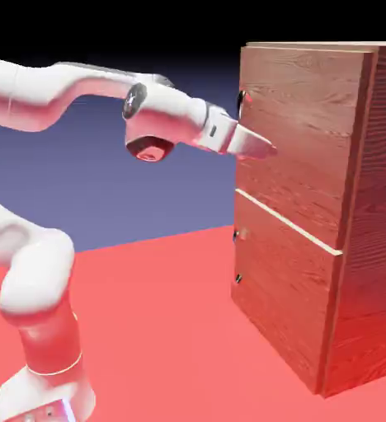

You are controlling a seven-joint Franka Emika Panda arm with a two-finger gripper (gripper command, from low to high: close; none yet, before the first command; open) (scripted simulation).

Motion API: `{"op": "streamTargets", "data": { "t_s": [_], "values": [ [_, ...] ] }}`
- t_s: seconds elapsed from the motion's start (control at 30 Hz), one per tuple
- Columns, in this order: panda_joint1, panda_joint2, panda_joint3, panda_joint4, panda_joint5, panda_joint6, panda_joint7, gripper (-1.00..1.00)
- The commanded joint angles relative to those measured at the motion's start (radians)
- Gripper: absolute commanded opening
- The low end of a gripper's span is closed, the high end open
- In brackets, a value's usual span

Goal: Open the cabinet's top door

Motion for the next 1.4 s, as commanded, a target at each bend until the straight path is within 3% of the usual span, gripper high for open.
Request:
{"op": "streamTargets", "data": {
  "t_s": [0.0, 1.17, 1.37],
  "values": [
    [-0.010, -0.007, 0.014, 0.007, 0.044, 0.001, -0.031, 0.00],
    [-0.375, -0.244, 0.510, 0.249, 1.566, 0.045, -1.130, 0.00],
    [-0.523, -0.183, 0.593, 0.341, 1.603, -0.002, -1.155, 0.00]
  ]
}}
